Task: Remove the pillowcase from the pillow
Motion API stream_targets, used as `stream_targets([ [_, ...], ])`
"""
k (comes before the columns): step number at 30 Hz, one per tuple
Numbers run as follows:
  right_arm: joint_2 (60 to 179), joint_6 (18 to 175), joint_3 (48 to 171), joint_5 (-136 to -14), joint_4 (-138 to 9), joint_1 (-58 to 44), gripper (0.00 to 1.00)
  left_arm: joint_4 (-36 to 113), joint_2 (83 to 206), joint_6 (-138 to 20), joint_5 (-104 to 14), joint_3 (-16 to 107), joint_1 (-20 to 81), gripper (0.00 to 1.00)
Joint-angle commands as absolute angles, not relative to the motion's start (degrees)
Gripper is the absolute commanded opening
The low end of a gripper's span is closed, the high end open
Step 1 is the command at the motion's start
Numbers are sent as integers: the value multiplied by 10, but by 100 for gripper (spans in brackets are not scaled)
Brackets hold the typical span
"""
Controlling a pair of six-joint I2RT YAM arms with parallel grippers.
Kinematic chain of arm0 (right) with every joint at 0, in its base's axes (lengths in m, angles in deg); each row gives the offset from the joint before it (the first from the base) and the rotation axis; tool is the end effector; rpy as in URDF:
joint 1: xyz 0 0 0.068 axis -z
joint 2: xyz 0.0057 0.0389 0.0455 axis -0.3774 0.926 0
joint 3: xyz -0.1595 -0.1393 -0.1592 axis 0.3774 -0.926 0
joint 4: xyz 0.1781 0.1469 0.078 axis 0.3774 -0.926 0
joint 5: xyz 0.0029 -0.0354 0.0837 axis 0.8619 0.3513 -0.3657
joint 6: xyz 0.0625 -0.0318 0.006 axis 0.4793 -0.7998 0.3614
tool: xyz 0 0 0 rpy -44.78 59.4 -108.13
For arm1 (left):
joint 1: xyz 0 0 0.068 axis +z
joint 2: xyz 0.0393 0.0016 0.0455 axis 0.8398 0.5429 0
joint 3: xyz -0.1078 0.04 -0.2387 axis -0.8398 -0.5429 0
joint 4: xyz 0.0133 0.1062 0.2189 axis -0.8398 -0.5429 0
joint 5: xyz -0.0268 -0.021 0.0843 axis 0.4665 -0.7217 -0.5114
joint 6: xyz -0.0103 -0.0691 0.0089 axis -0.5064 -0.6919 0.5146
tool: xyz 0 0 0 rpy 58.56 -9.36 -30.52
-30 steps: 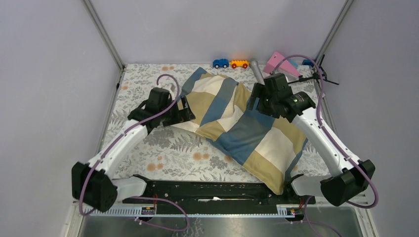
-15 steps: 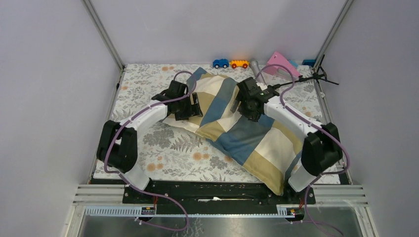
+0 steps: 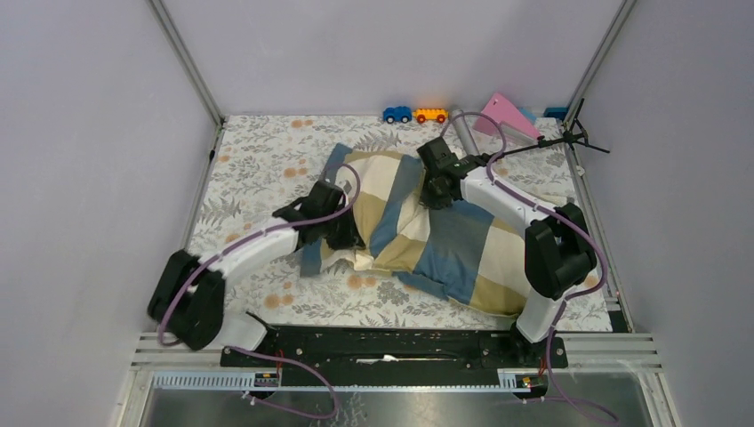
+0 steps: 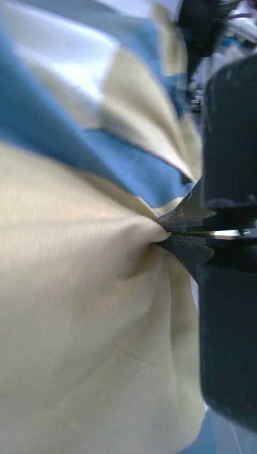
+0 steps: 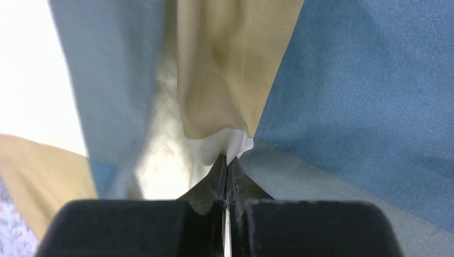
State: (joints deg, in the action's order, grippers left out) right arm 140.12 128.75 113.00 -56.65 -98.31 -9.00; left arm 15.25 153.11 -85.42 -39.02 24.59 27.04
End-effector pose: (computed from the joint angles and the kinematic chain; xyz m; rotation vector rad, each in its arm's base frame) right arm 0.3260 0.1850 0.2237 0.2491 2.5449 0.2462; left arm 0.2462 -0.1590 0.1907 -0.0734 2.6560 -0.7558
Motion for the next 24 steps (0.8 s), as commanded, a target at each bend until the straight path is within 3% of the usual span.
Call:
stream_targets([
  [1,1396,1218,1144,-668,-892,-111,0,95,1393,-937,-389,197,191,0],
  [4,1392,1201,1157,-694,-863,-141,0,42,1341,-955,-442,205,124,2],
  [5,1391,1196,1162,-703,-857,-151,0,24,1335,-948,-453,213,116,8],
  [8,1378,1199,1164,-729,-850,-169,0,-16,1316,-933,-500,236,112,48],
  [11,1338,1215,1130,-726,-850,-169,2,-34,1294,-920,-567,270,112,72],
  [14,1279,1235,1064,-691,-850,-169,5,-72,1307,-912,-620,325,112,79],
  [24,1156,1277,937,-670,-856,-169,13,-65,1468,-880,-602,451,112,80],
])
